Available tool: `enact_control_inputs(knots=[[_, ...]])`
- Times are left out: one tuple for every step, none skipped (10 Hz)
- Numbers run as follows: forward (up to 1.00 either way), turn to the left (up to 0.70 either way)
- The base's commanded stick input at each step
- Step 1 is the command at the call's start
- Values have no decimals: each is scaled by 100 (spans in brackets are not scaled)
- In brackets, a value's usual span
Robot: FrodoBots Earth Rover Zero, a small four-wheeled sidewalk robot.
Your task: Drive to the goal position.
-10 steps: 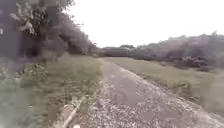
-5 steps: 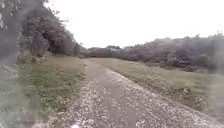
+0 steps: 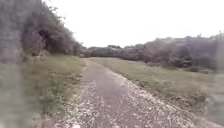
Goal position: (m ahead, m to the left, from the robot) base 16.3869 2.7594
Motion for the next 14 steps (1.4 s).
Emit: enact_control_inputs(knots=[[100, 1], [100, 2], [100, 3], [100, 16], [100, 32], [100, 14], [100, 3], [100, 2], [100, 2], [100, 0], [100, 0], [100, 0], [100, 0], [100, 0]])
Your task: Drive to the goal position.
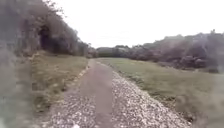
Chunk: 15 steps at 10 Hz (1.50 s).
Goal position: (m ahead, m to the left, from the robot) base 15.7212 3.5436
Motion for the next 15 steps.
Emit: enact_control_inputs(knots=[[100, 0], [100, 0], [100, 1], [100, 2], [100, 2], [100, 2], [100, 2], [100, 0], [100, 16], [100, 34], [100, 13], [100, 0], [100, 0], [100, 0], [100, 2]])
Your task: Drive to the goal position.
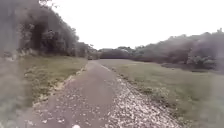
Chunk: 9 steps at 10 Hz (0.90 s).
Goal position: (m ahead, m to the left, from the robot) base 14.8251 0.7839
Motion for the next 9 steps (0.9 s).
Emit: enact_control_inputs(knots=[[100, 9], [100, 25], [100, 37], [100, 25], [100, 12], [100, 3], [100, 2], [100, 2], [100, 2]])
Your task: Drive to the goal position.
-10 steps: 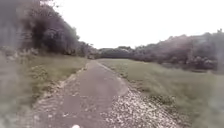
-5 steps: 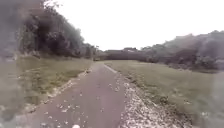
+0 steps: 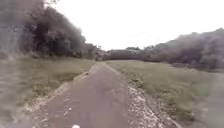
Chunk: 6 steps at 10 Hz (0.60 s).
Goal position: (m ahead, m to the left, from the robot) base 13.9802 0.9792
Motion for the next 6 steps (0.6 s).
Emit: enact_control_inputs(knots=[[100, 2], [100, 2], [100, 3], [100, 3], [100, 4], [100, 4]])
